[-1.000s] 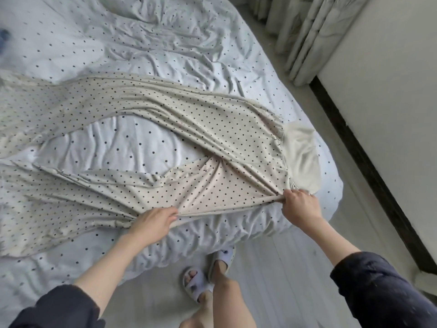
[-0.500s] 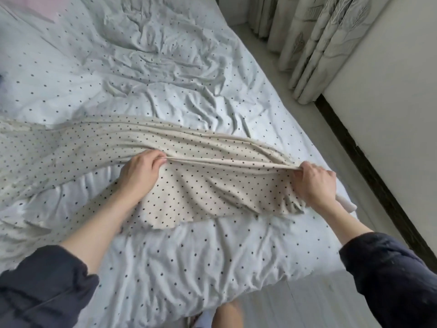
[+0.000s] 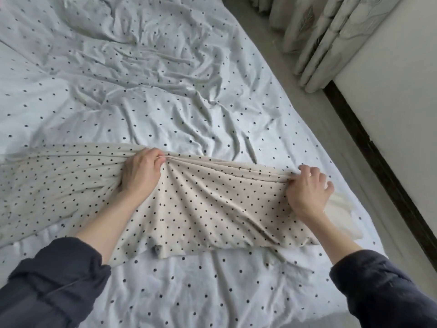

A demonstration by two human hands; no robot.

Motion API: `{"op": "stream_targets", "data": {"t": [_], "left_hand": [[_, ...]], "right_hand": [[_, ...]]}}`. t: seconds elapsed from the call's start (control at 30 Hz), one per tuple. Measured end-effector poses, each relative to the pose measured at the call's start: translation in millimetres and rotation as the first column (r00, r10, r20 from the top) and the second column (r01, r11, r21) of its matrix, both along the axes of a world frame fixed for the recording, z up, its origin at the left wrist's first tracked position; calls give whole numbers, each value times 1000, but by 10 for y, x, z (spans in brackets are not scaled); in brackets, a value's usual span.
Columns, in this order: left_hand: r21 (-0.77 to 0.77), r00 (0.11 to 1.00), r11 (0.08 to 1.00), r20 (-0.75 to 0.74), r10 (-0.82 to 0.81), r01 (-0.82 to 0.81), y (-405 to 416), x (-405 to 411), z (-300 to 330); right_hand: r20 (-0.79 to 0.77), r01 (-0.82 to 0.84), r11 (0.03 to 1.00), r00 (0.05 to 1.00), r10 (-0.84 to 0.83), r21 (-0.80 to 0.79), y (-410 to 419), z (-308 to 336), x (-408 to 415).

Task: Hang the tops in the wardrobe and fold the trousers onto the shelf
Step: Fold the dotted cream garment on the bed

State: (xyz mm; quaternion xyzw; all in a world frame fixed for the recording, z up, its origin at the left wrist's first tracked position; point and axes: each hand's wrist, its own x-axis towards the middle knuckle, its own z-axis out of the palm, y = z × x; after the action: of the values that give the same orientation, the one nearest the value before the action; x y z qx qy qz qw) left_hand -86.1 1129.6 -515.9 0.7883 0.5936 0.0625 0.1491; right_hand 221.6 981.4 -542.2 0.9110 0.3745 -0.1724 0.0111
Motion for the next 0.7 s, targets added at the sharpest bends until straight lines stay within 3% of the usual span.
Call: {"op": "stream_targets", "data": {"t": [0.13, 0.27, 0.4, 0.5, 0.7], "left_hand": [[52, 996, 997, -68, -54, 58, -99, -113, -17], [139, 985, 983, -144, -99, 119, -246, -341, 95], [168, 994, 986, -112, -4, 23, -426, -906, 276], [141, 997, 990, -70, 31, -21, -661, -1290, 317], [-26, 987, 987, 14, 158, -158, -1154, -1985, 205]], "right_hand": [[-6, -204, 970, 979, 206, 130, 155, 159, -496], [0, -408, 870, 905, 425, 277, 248, 234, -1128], [-11, -524, 750, 817, 576, 403, 433, 357, -1893], [11, -581, 655, 752, 659, 483, 601, 451, -2345], [86, -765, 494, 573, 815, 413, 655, 443, -3055]]}}
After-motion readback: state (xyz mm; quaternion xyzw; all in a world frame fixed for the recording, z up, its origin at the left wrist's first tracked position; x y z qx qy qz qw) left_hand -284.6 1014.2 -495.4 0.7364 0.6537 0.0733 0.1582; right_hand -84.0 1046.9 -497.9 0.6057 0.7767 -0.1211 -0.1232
